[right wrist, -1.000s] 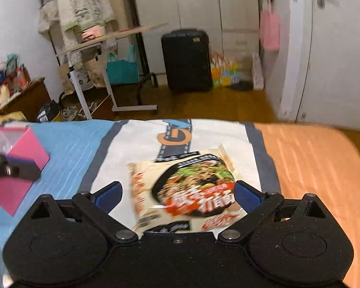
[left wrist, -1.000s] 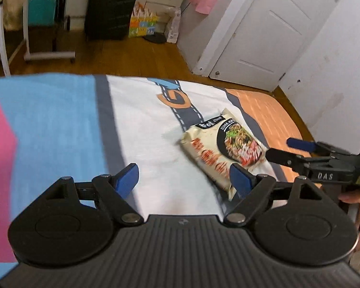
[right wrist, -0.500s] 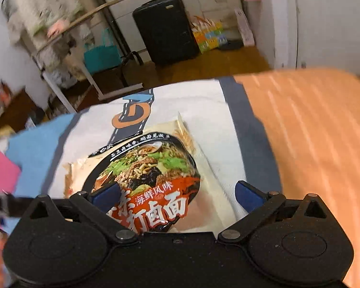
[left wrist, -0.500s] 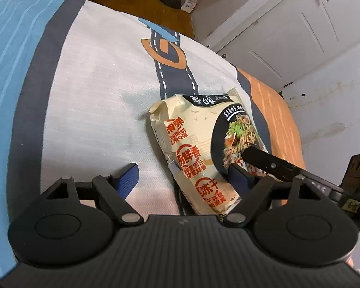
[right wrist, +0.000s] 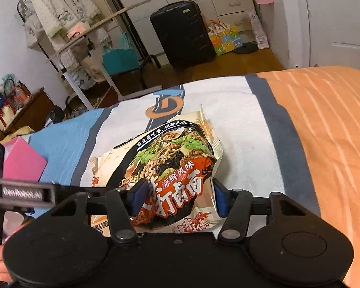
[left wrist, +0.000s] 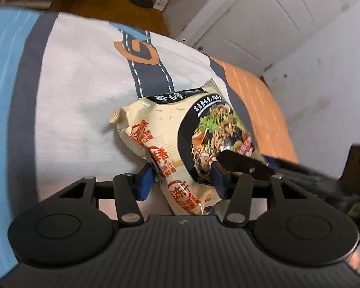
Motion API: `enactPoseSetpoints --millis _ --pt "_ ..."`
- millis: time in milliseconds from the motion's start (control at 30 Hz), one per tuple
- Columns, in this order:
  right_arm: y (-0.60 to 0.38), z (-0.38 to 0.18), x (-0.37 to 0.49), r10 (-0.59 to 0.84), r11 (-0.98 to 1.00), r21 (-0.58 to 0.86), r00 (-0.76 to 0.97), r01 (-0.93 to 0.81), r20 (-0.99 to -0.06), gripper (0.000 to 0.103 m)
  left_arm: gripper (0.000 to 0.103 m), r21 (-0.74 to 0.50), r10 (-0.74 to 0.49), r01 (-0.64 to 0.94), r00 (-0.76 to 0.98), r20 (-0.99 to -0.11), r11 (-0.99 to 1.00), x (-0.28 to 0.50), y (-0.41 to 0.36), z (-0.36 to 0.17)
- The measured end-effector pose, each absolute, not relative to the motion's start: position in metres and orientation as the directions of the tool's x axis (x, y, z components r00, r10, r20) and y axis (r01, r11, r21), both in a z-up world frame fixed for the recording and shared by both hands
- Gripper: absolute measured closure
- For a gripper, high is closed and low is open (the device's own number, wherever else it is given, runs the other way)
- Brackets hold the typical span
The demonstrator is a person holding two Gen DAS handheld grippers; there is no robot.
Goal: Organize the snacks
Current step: 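Grasp the beige noodle packet with both tools, then carry the noodle packet over the pink box with both tools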
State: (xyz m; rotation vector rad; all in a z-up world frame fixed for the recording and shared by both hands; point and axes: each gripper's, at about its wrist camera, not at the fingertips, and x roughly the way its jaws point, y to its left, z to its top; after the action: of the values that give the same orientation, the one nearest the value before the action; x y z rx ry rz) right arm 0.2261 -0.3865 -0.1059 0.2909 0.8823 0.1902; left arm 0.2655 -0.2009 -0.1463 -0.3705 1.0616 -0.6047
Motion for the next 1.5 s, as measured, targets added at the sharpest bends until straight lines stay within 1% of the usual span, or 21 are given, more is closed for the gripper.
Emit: enactPoseSetpoints --millis 200,333,533,733,1100,1367,1500 --pt "-0.36 -0.086 0.205 0.285 0.94 0.341 0.604 -0.025 -0.744 0.045 0.054 -0.533 -0.614 0.309 0.324 -0.72 0.788 0.248 -0.178 -0.125" --pt "-0.338 -0.072 0.194 0.294 0.94 0.34 0.588 -0.035 -0.753 0.045 0.054 -0.547 -0.628 0.311 0.327 -0.706 0.777 0.232 -0.151 -0.114" --pt "-0.3 -0.058 0.178 0.3 0.948 0.308 0.564 -0.085 -0.769 0.045 0.054 -0.53 -0.615 0.318 0.32 -0.72 0.786 0.21 -0.119 -0.103" --pt "-0.264 -0.049 0.161 0.336 0.941 0.308 0.528 -0.144 -0.78 0.045 0.054 -0.493 -0.588 0.332 0.326 -0.74 0.805 0.184 -0.083 -0.09" --pt "-0.195 -0.022 0.141 0.412 0.91 0.317 0.503 -0.266 -0.76 0.046 0.054 -0.398 -0.521 0.348 0.416 -0.746 0.849 0.137 -0.017 -0.052" --pt "-0.121 0.008 0.145 0.456 0.88 0.292 0.497 -0.374 -0.739 0.046 0.052 -0.33 -0.448 0.308 0.522 -0.725 0.892 0.119 0.048 -0.016" --pt "-0.077 0.014 0.163 0.459 0.872 0.266 0.496 -0.411 -0.737 0.046 0.052 -0.31 -0.397 0.248 0.58 -0.712 0.918 0.123 0.085 -0.013"
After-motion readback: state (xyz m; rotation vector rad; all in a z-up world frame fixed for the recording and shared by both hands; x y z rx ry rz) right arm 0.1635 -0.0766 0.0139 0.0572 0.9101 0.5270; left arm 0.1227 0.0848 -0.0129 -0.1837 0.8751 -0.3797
